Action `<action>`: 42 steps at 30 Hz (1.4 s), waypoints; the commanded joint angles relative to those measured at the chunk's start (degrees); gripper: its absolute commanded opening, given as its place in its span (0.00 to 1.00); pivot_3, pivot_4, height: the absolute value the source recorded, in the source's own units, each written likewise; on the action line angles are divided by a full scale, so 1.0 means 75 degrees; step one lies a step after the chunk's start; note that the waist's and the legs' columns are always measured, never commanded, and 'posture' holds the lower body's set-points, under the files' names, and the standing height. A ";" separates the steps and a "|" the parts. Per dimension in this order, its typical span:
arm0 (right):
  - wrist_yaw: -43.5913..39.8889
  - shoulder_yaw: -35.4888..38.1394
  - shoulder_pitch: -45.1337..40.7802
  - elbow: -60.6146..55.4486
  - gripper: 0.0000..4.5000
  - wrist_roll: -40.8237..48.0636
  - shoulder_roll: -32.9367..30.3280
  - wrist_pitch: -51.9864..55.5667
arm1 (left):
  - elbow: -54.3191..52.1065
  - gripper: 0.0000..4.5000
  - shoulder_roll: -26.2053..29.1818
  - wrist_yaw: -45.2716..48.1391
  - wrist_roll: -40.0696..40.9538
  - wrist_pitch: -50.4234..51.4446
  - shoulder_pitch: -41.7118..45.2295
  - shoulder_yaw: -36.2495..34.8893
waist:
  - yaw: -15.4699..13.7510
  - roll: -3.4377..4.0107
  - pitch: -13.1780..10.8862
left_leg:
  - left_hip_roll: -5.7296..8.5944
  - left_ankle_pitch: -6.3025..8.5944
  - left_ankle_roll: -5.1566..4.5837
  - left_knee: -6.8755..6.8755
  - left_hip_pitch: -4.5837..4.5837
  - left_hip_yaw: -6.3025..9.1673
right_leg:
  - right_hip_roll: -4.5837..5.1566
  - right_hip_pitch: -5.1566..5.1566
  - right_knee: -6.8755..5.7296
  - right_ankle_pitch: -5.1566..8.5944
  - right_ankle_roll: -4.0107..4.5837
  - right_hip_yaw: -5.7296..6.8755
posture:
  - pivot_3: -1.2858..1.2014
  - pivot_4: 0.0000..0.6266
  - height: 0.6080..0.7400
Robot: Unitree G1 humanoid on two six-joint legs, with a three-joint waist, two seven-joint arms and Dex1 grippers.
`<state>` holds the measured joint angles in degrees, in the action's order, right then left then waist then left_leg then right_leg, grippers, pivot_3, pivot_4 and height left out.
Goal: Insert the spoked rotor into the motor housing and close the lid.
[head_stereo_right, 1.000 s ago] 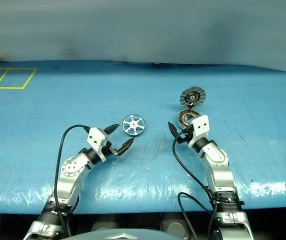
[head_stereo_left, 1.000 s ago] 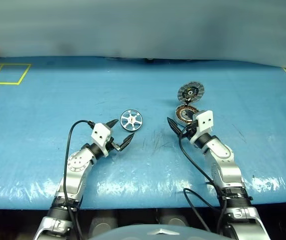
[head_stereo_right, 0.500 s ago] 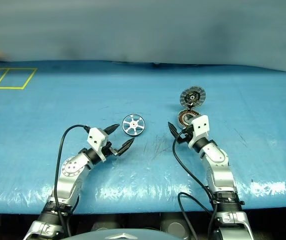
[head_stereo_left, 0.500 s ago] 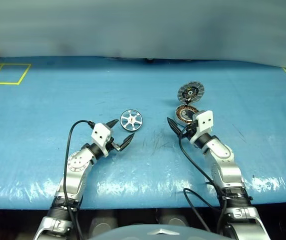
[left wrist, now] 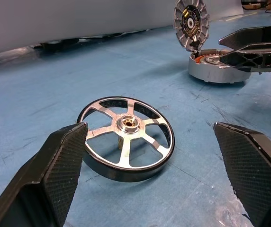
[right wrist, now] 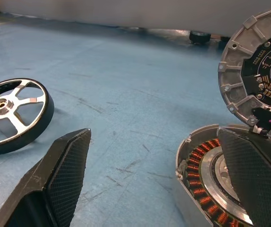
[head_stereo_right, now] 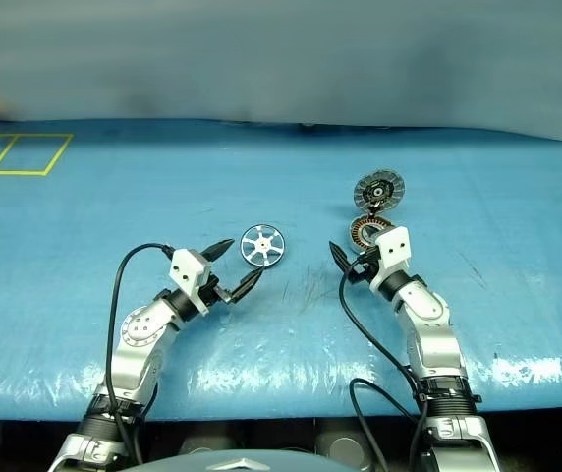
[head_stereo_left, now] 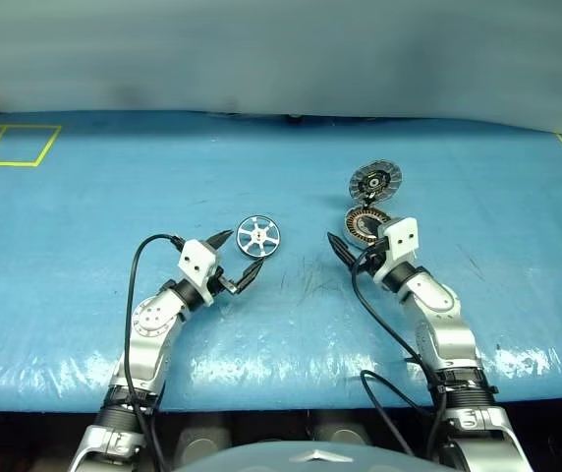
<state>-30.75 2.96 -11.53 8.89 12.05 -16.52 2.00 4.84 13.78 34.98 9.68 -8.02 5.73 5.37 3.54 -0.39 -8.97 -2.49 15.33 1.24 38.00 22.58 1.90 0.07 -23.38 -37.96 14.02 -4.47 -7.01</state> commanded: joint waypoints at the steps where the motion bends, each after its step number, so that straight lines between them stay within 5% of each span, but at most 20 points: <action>1: -0.0272 -0.0104 0.0076 -0.0607 0.99 -0.0104 -0.0493 0.0390 | -0.0137 1.00 -0.0029 -0.0008 0.0072 -0.0190 0.0095 -0.0061 | -0.0004 0.0000 0.0000 | 0.0000 0.0000 0.0000 0.0000 0.0001 0.0000 | 0.0000 0.0000 0.0000 0.0000 0.0000 0.0000 | 0.52 0.24 1.00; 6: -0.1025 -0.0442 -0.0117 -0.1859 0.99 -0.0368 -0.1961 0.1708 | -0.0051 1.00 -0.0048 0.0024 0.0030 -0.0207 0.0053 -0.0014 | -0.0019 0.0002 -0.0001 | 0.0004 0.0000 0.0000 0.0003 0.0003 0.0000 | 0.0004 -0.0001 0.0001 0.0000 -0.0001 0.0000 | 0.52 0.24 1.00; 10: -0.2007 -0.1537 -0.0635 -0.1862 0.99 -0.1859 -0.3852 0.2179 | -0.0022 1.00 -0.0070 0.0005 -0.0032 -0.0184 0.0082 0.0039 | -0.0020 -0.0001 -0.0002 | 0.0006 0.0000 -0.0001 0.0008 0.0000 -0.0003 | 0.0005 0.0002 0.0004 -0.0001 -0.0004 0.0000 | 0.52 0.24 1.00; 15: -0.3274 -0.2387 -0.2060 -0.0962 0.99 -0.2481 -0.4619 0.1949 | 0.0028 1.00 -0.0058 0.0005 -0.0084 -0.0178 0.0143 0.0071 | 0.0033 -0.0001 -0.0004 | 0.0003 0.0000 -0.0001 0.0008 -0.0002 -0.0005 | 0.0001 -0.0002 0.0005 -0.0002 -0.0005 -0.0004 | 0.52 0.24 1.00; 24: -0.4230 -0.3191 -0.4066 0.1155 0.99 -0.3187 -0.4161 0.0868 | -0.0090 1.00 -0.0117 -0.0175 -0.0108 -0.0259 -0.0090 0.0083 | -0.0043 -0.0002 -0.0004 | 0.0005 0.0001 -0.0003 -0.0001 0.0007 -0.0004 | 0.0011 -0.0003 0.0017 -0.0002 -0.0003 0.0002 | 0.52 0.24 1.00; 42: -0.4527 -0.3216 -0.3928 0.1796 0.99 -0.3642 -0.3960 0.0504 | -0.0153 1.00 -0.0036 -0.0281 -0.0091 -0.0234 -0.0139 0.0072 | -0.0180 -0.0001 -0.0005 | 0.0023 0.0006 -0.0012 0.0000 0.0014 -0.0012 | 0.0039 -0.0014 0.0014 -0.0003 -0.0003 0.0008 | 0.52 0.24 1.00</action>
<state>-64.79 -22.66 -41.14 22.65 -15.30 -45.50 6.39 5.96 13.57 32.63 9.00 -8.98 4.18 5.81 2.19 -0.39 -9.01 -2.31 15.38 1.15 38.00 22.68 1.81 0.37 -23.48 -37.85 14.00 -4.49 -6.94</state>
